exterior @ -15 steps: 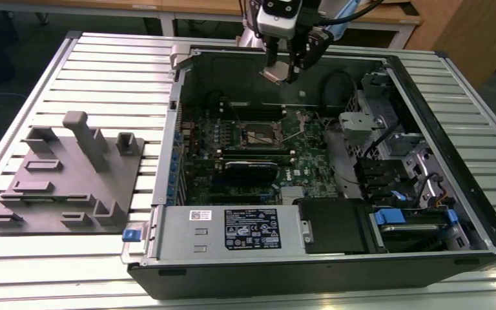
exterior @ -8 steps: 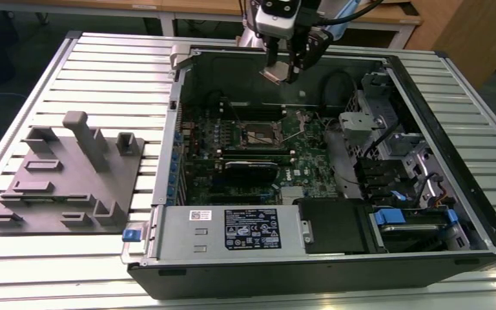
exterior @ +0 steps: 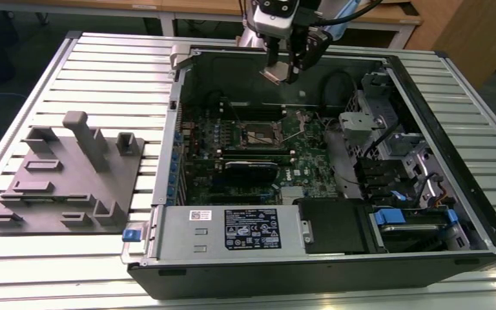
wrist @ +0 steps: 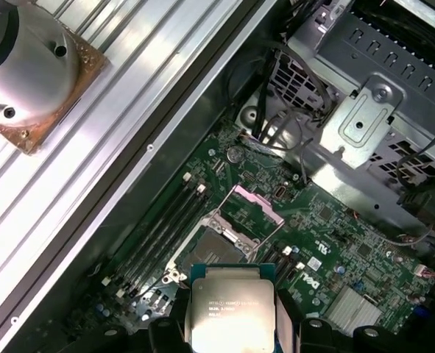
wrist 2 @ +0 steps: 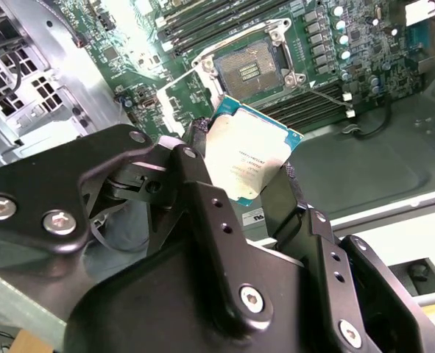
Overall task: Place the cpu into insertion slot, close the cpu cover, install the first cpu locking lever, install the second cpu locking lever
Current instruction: 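Place the cpu into insertion slot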
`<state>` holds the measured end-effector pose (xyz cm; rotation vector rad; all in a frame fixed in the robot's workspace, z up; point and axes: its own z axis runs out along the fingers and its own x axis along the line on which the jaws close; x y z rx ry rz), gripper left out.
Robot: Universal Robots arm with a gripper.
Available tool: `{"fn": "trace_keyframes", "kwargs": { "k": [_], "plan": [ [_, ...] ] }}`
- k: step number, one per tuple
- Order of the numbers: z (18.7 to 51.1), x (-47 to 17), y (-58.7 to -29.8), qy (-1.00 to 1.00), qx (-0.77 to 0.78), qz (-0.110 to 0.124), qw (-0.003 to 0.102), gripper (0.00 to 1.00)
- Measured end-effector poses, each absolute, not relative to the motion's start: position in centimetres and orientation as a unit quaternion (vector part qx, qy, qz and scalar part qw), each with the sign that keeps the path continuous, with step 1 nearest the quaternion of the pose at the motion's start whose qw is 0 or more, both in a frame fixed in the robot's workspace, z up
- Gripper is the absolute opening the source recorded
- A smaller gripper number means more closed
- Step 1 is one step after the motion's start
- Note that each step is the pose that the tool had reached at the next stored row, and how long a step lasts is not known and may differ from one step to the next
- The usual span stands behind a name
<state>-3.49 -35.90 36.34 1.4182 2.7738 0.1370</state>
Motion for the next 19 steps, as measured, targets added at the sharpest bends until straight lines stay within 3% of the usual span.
{"fn": "trace_keyframes", "kwargs": {
  "k": [19],
  "plan": [
    [36.33,-3.49,-35.9,0.879,0.475,0.044,0.013,0.54]
  ]
}}
